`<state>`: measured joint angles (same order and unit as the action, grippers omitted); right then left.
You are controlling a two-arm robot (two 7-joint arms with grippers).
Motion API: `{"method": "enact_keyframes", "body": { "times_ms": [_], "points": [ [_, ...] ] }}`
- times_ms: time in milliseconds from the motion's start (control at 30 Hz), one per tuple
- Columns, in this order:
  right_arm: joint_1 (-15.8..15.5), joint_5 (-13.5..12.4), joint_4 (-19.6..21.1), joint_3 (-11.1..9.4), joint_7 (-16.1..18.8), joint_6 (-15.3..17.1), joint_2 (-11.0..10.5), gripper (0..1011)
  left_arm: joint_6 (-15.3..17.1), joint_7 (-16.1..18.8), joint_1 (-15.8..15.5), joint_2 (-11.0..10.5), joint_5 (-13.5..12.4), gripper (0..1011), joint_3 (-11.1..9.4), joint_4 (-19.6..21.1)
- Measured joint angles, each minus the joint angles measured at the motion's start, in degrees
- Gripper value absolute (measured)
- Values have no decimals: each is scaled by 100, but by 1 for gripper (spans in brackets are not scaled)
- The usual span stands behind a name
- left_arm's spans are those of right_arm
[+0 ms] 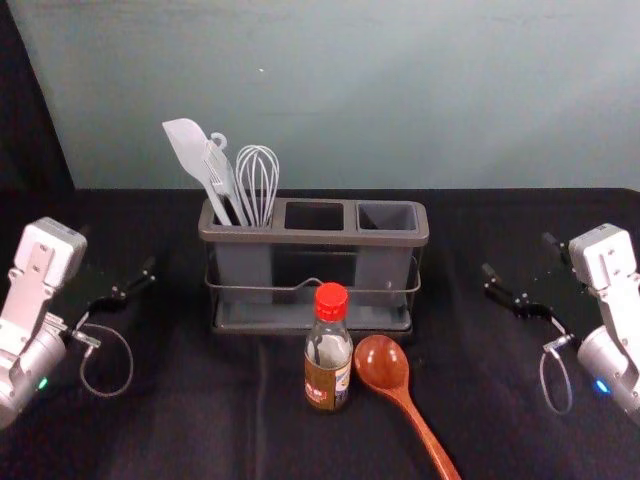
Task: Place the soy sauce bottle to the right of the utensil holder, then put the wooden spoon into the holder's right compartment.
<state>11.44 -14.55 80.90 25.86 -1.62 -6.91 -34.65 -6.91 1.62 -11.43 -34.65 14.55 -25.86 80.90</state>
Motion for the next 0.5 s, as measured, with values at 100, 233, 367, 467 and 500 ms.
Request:
{"method": "enact_keyframes", "body": {
  "times_ms": [100,233,367,467,500],
  "points": [
    [0,0,0,0,0,0,0,1002,0,0,0,0,0,1012,0,0],
    [0,0,0,0,0,0,0,1002,0,0,0,0,0,1011,0,0],
    [0,0,0,0,0,0,0,1002,0,0,0,0,0,1011,0,0],
    [0,0,-1,0,0,0,0,1002,0,0,0,0,0,1011,0,0],
    [0,0,0,0,0,0,0,1002,0,0,0,0,0,1012,0,0]
  ]
}}
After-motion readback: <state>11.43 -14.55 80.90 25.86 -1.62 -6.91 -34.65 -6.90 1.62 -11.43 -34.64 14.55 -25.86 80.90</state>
